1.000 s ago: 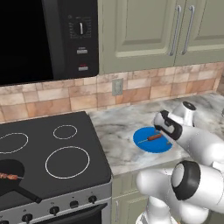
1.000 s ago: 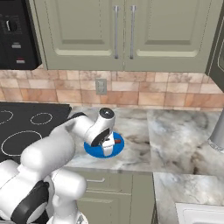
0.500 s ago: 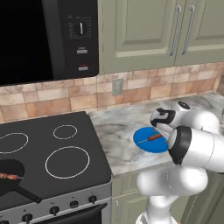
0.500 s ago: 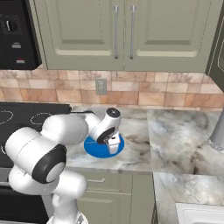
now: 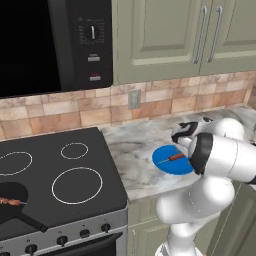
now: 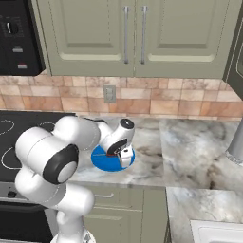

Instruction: Place the cold items (bell pepper and tangerine) from the fridge in one tupperware on the dining counter. Place the warm items (kebab skewer and hot dog) in the stove area in another tupperware.

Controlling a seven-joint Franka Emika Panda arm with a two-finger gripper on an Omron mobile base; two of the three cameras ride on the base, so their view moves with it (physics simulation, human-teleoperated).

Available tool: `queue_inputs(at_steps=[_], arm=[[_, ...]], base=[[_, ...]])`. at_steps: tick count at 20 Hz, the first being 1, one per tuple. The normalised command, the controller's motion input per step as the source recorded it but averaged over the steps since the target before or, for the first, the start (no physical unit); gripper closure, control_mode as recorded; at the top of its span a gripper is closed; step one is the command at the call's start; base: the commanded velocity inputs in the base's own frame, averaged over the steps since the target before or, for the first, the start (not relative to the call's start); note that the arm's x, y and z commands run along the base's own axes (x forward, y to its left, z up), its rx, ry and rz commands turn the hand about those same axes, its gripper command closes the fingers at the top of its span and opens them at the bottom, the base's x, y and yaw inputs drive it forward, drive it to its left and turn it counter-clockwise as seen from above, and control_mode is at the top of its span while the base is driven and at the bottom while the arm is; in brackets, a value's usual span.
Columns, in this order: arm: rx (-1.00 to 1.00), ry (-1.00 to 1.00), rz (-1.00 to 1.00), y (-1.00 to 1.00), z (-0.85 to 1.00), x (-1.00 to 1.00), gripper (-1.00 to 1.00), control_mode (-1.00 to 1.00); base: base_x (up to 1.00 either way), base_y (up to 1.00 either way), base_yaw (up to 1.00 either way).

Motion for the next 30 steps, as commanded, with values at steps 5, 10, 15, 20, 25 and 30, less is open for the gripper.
queue_inputs(at_steps=[5,10,15,20,25,30], arm=[[0.00,0.00,-0.03,0.15,-0.13,0.08,-1.00,-1.00],[0.00,0.00,-0.06,0.23,-0.09,0.10,-1.00,-1.00],[0.00,0.00,-0.05,0.17,-0.14,0.04,1.00,-1.00],[-0.03,0.02,-0.04,0.14,-0.22,0.00,1.00,-1.00],[0.00,0.00,-0.01,0.06,-0.13,0.00,1.00,-1.00],[0.00,-0.02,0.00,0.00,-0.01,-0.07,1.00,-1.00]], base=[[0.00,0.00,0.00],[0.00,0.00,0.00],[0.00,0.00,0.00],[0.00,0.00,0.00],[0.00,0.00,0.00],[0.00,0.00,0.00]])
